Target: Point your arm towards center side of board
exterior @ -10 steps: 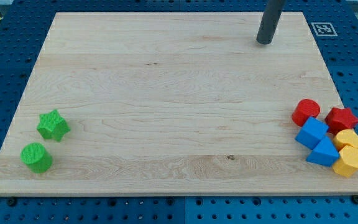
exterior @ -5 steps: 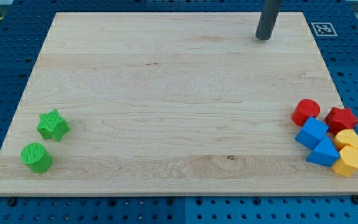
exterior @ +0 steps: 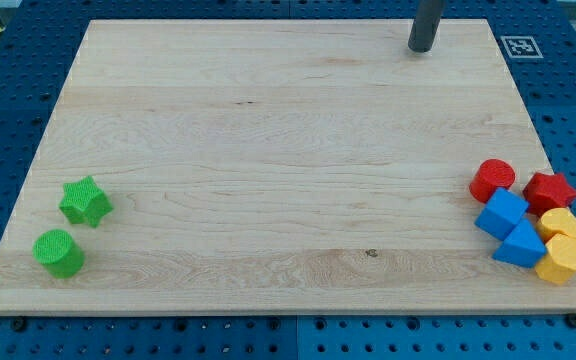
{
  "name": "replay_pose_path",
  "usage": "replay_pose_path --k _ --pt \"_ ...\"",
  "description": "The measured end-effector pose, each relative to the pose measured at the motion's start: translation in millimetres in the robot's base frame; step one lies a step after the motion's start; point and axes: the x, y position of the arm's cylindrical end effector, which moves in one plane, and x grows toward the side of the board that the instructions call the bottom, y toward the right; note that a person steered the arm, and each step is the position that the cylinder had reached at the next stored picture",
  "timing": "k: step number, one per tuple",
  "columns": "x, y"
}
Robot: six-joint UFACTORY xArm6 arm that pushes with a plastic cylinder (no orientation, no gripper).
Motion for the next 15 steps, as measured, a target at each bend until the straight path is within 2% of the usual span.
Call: replay_pose_path --k 9,15 --pt "-60.2 -0.4" --pt "-60.3 -13.3"
